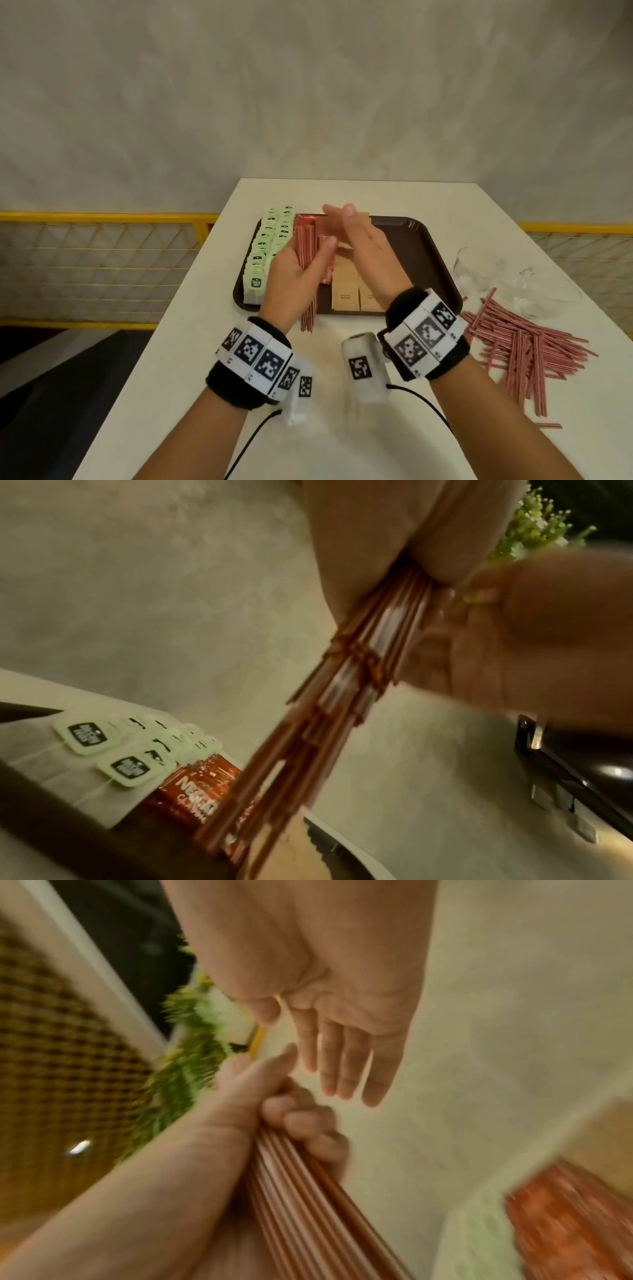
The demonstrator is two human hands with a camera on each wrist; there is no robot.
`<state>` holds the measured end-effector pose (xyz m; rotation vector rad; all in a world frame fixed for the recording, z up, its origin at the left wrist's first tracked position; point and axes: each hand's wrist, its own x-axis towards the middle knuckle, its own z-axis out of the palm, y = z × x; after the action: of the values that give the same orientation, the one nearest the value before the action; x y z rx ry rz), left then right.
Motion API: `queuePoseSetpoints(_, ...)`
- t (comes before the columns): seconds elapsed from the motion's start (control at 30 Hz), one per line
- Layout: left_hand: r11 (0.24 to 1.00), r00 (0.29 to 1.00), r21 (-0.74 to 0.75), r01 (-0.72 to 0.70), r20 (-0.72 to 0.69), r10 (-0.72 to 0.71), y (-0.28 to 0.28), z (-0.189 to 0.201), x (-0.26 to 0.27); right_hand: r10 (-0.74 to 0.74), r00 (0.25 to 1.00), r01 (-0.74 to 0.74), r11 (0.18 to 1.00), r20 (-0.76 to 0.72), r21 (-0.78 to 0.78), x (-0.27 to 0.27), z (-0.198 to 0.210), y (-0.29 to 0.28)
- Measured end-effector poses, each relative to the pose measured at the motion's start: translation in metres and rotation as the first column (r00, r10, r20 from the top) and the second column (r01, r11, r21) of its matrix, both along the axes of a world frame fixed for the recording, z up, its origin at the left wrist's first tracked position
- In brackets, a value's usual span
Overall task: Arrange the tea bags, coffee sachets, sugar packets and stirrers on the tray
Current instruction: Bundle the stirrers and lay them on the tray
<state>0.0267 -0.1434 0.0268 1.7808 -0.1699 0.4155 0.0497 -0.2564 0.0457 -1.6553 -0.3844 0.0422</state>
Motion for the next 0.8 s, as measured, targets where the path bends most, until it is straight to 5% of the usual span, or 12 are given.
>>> queuePoseSetpoints(0.13,0.992,0.993,-0.119,-0.050,0.100,0.062,-0.001,0.022,0.014,0.100,0.842,-0.016,0.987,-0.529,0.160,0.013,-0.037,-0.006)
queuePoseSetpoints(0.23,0.998,0.991,0.005,0.065,0.120,-0.065,-0.017,0.026,0.017,0.193,0.722,0.033,0.950,-0.665,0.311,0.017,-0.051,-0.004)
queuePoseSetpoints(0.43,0.992,0.964,0.049,0.113,0.236,-0.121,-0.041,0.025,0.012,0.384,0.703,0.086,0.790,-0.598,0.607,0.015,-0.062,-0.002)
queuePoseSetpoints(0.63,0.987,0.967,0.087,0.135,0.207,-0.150,-0.038,0.013,0.017,0.531,0.750,-0.080,0.664,-0.394,0.743,0.023,-0.052,-0.002)
queuePoseSetpoints(0.8,0.988,0.981,0.040,0.152,0.120,-0.156,-0.033,0.009,0.027,0.566,0.736,-0.153,0.673,-0.371,0.723,0.031,-0.047,-0.003)
